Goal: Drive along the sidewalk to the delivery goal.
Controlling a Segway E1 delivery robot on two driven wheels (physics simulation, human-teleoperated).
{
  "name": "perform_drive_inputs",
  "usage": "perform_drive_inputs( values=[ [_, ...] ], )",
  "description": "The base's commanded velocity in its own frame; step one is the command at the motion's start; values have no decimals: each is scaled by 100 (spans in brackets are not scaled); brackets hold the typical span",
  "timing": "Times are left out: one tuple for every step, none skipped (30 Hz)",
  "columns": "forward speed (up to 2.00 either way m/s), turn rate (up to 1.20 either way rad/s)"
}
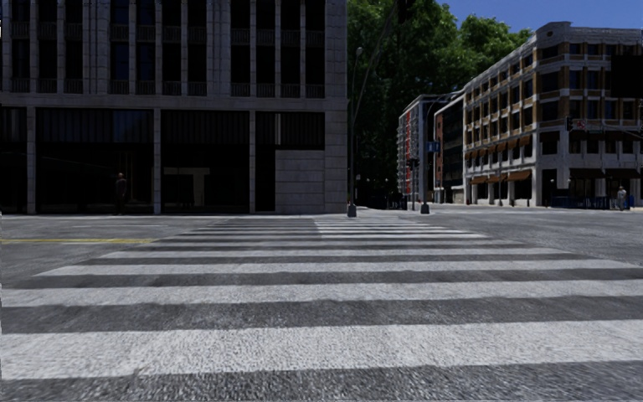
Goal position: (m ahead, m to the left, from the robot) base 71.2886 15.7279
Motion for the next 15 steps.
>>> perform_drive_inputs(
  values=[
    [200, 0],
    [200, 0],
    [200, 0],
    [200, 0],
    [200, 0],
    [200, 0],
    [200, 0],
    [200, 0],
    [200, 0],
    [200, 0],
    [200, 0],
    [200, 0],
    [200, 0],
    [200, 0],
    [200, 0]
  ],
)
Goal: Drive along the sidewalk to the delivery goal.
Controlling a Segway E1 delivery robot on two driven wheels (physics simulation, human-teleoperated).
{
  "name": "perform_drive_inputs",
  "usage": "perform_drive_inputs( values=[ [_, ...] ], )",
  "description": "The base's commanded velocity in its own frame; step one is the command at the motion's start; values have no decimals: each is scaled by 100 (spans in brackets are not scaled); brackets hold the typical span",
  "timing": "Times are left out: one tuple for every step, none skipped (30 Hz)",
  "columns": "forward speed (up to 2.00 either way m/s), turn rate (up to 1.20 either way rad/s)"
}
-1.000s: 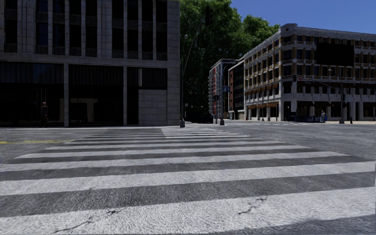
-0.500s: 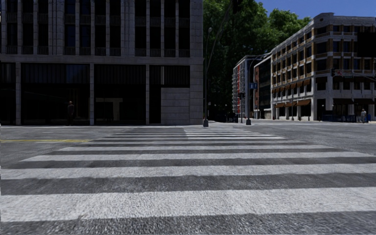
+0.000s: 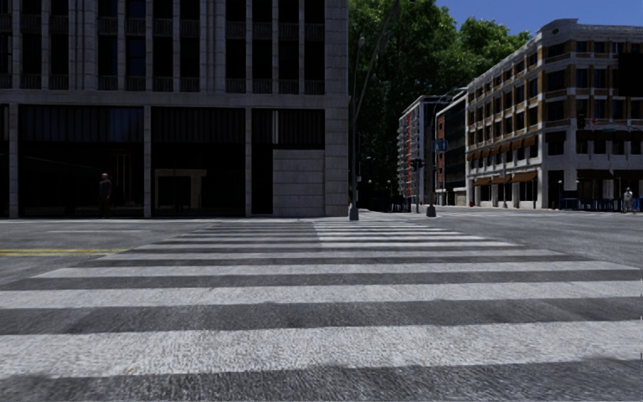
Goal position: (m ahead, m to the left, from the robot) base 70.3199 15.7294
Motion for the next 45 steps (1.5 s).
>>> perform_drive_inputs(
  values=[
    [200, 0],
    [200, 0],
    [200, 0],
    [200, 0],
    [200, 0],
    [200, 0],
    [200, 0],
    [200, 0],
    [200, 0],
    [200, 0],
    [200, 0],
    [200, 0],
    [200, 0],
    [200, 0],
    [200, 0],
    [200, 0],
    [200, 0],
    [200, 0],
    [200, 0],
    [200, 0],
    [200, 0],
    [200, 0],
    [200, 0],
    [200, 0],
    [200, 0],
    [200, 0],
    [200, 0],
    [200, 0],
    [200, 0],
    [200, 0],
    [200, 0],
    [200, 0],
    [200, 0],
    [200, 0],
    [200, 0],
    [200, 0],
    [200, 0],
    [200, 0],
    [200, 0],
    [200, 0],
    [200, 0],
    [200, 0],
    [200, 0],
    [200, 0],
    [200, 0]
  ],
)
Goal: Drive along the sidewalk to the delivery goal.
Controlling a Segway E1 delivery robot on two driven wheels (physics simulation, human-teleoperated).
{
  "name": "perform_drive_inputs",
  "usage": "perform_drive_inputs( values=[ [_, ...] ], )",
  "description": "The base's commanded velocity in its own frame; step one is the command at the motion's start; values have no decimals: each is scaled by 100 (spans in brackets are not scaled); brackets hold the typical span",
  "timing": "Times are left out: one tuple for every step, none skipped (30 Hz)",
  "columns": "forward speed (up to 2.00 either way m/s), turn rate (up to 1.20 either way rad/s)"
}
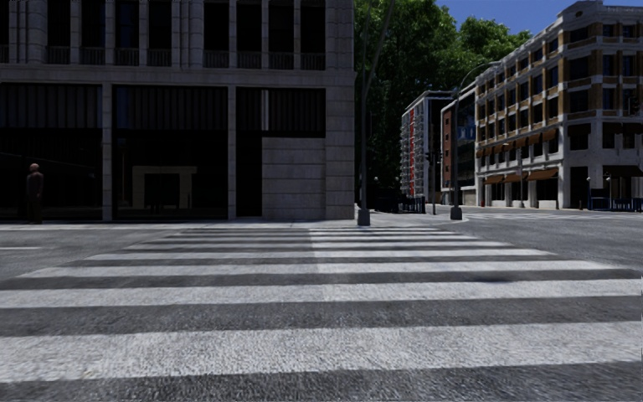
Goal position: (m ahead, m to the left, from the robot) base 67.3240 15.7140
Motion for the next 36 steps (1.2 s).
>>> perform_drive_inputs(
  values=[
    [200, 0],
    [200, 0],
    [200, 0],
    [200, 0],
    [200, 0],
    [200, 0],
    [200, 0],
    [200, 0],
    [200, 0],
    [200, 0],
    [200, 0],
    [200, 0],
    [200, 0],
    [200, 0],
    [200, 0],
    [200, 0],
    [200, 0],
    [200, 0],
    [200, 0],
    [200, 0],
    [200, 0],
    [200, 0],
    [200, 0],
    [200, 0],
    [200, 0],
    [200, 0],
    [200, 0],
    [200, 0],
    [200, 0],
    [200, 0],
    [200, 0],
    [200, 0],
    [200, 0],
    [200, 0],
    [200, 0],
    [200, 0]
  ],
)
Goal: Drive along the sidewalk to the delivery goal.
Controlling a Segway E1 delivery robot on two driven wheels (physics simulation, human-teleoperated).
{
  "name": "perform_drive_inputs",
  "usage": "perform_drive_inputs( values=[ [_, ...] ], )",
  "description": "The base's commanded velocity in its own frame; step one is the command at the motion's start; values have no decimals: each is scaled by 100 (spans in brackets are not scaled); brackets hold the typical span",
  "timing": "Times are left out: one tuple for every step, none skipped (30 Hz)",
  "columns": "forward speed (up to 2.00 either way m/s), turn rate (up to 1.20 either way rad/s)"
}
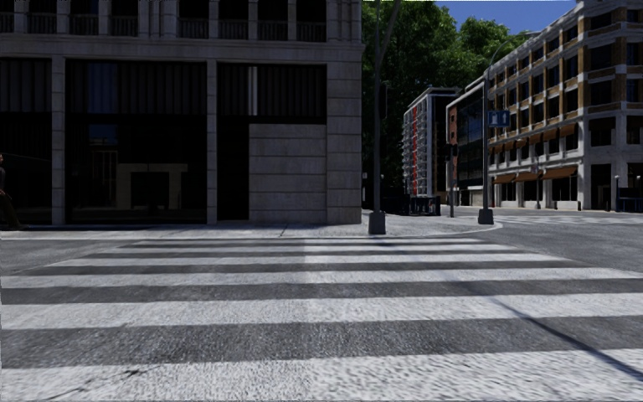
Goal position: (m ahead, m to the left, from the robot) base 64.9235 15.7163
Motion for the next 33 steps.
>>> perform_drive_inputs(
  values=[
    [200, 0],
    [200, 0],
    [200, 0],
    [200, 0],
    [200, 0],
    [200, 0],
    [200, 0],
    [200, 0],
    [200, 0],
    [200, 0],
    [200, 0],
    [200, 0],
    [200, 0],
    [200, 0],
    [200, 0],
    [200, 0],
    [200, 0],
    [200, 0],
    [200, 0],
    [199, 0],
    [188, 0],
    [167, 0],
    [152, 0],
    [152, 0],
    [147, 0],
    [146, 0],
    [146, 0],
    [146, 0],
    [146, 0],
    [146, 0],
    [146, 0],
    [146, 0],
    [146, 0]
  ],
)
